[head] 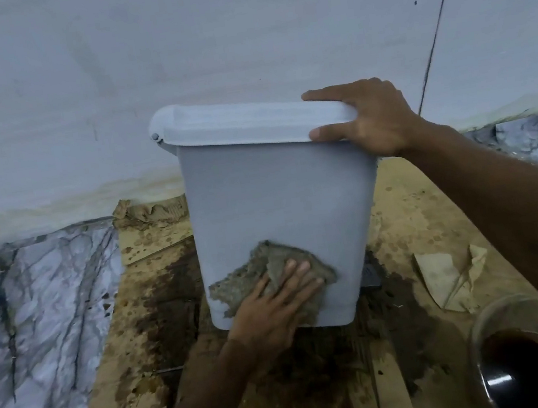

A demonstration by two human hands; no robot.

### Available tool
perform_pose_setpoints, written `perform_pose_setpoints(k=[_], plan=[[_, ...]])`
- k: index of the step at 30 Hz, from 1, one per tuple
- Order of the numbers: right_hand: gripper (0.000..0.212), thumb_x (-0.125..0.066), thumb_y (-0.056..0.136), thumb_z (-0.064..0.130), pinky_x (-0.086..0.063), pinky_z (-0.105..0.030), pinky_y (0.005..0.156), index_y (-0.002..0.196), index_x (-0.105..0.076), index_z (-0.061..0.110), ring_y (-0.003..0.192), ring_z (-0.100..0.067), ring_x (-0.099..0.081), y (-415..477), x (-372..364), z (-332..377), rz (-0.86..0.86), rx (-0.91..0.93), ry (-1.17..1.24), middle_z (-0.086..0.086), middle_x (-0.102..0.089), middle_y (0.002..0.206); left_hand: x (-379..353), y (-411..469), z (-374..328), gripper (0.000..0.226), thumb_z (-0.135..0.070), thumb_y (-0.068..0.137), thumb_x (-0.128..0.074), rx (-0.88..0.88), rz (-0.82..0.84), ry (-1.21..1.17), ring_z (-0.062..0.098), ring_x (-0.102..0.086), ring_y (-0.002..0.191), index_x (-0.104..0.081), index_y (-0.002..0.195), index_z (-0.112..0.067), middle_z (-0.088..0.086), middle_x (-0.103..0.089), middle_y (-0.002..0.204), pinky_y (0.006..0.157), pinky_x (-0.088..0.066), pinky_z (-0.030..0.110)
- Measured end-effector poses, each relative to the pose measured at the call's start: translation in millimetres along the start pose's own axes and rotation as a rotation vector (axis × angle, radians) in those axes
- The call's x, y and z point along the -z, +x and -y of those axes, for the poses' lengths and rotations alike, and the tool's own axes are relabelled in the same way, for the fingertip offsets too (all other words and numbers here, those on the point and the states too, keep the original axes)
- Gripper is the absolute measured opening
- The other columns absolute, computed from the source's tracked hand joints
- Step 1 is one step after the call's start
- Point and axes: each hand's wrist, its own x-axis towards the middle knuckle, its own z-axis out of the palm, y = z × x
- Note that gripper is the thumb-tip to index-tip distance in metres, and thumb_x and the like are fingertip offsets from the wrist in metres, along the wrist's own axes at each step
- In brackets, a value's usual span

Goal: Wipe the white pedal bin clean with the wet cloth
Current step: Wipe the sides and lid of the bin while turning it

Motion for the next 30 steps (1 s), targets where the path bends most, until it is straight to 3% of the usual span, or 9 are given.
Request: perform_pose_setpoints(k=[2,5,8,11,15,18,20,24,30], plan=[[0.083,-0.052,0.056,0.082,-0.037,-0.037,0.110,0.131,-0.059,0.049,0.132,-0.013,-0.049,-1,0,1,-0.006,0.004,-0.001,0.019,-0.057,0.142,13,15,12,0.068,-0.048,0.102,-0.030,0.249,-0.081,-0.082,0.025,0.006,0.156,-0.005,0.161,-0.026,0.004,0.013,0.168,0.118,-0.019,0.052],[0.082,-0.050,0.057,0.081,-0.038,-0.038,0.109,0.131,-0.059,0.047,0.132,-0.014,-0.050,-3,0,2,-0.015,0.012,-0.015,0.017,-0.057,0.142,40,59,36,0.071,-0.051,0.101,-0.033,0.646,-0.261,-0.155,0.033,0.000,0.155,-0.007,0.161,-0.022,0.012,0.002,0.168,0.123,-0.009,0.055],[0.080,-0.051,0.060,0.079,-0.038,-0.038,0.109,0.132,-0.059,0.045,0.131,-0.015,-0.050,-7,2,4,-0.019,0.017,-0.010,0.016,-0.058,0.141,66,97,65,0.070,-0.044,0.102,-0.041,0.868,-0.460,-0.191,0.040,-0.011,0.153,-0.019,0.158,-0.009,0.023,-0.014,0.164,0.124,-0.010,0.054],[0.074,-0.055,0.066,0.074,-0.038,-0.041,0.110,0.133,-0.059,0.043,0.132,-0.015,-0.050,-7,1,4,-0.019,0.025,-0.016,0.016,-0.057,0.142,76,110,79,0.070,-0.041,0.103,-0.044,1.034,-0.589,-0.325,0.031,-0.017,0.153,-0.016,0.159,-0.009,0.016,-0.015,0.166,0.123,-0.019,0.047],[0.077,-0.053,0.063,0.076,-0.036,-0.041,0.111,0.133,-0.059,0.045,0.134,-0.014,-0.048,-6,1,6,-0.019,0.003,-0.019,0.019,-0.056,0.142,58,89,44,0.068,-0.045,0.104,-0.038,1.314,-0.610,-0.487,0.030,-0.029,0.147,-0.016,0.159,-0.012,0.011,-0.027,0.163,0.119,-0.026,0.053],[0.080,-0.052,0.060,0.079,-0.036,-0.040,0.111,0.132,-0.059,0.045,0.133,-0.013,-0.048,-5,1,6,-0.022,-0.004,-0.010,0.019,-0.056,0.142,33,62,-1,0.073,-0.052,0.104,-0.029,1.499,-0.470,-0.448,0.037,-0.025,0.149,-0.013,0.159,-0.007,0.018,-0.023,0.163,0.117,-0.026,0.058],[0.080,-0.052,0.060,0.079,-0.036,-0.041,0.111,0.132,-0.059,0.045,0.133,-0.013,-0.049,-5,0,5,-0.026,-0.006,-0.008,0.019,-0.057,0.141,19,49,-33,0.077,-0.052,0.104,-0.027,1.469,-0.339,-0.391,0.041,-0.011,0.153,-0.008,0.159,-0.002,0.024,-0.010,0.165,0.121,-0.018,0.058],[0.074,-0.057,0.063,0.074,-0.037,-0.038,0.110,0.131,-0.060,0.045,0.131,-0.013,-0.050,-3,1,2,-0.020,-0.021,0.005,0.019,-0.058,0.140,9,46,-59,0.077,-0.048,0.103,-0.029,1.209,-0.202,-0.353,0.044,0.007,0.152,-0.001,0.159,-0.003,0.026,0.005,0.165,0.122,-0.008,0.061],[0.069,-0.059,0.065,0.069,-0.036,-0.030,0.096,0.130,-0.061,0.046,0.126,-0.013,-0.052,-2,1,4,-0.028,-0.045,-0.008,0.019,-0.060,0.137,59,127,29,0.074,-0.047,0.104,-0.033,1.145,-0.447,-0.351,0.041,0.004,0.153,-0.007,0.159,-0.007,0.023,-0.002,0.166,0.123,-0.005,0.059]])
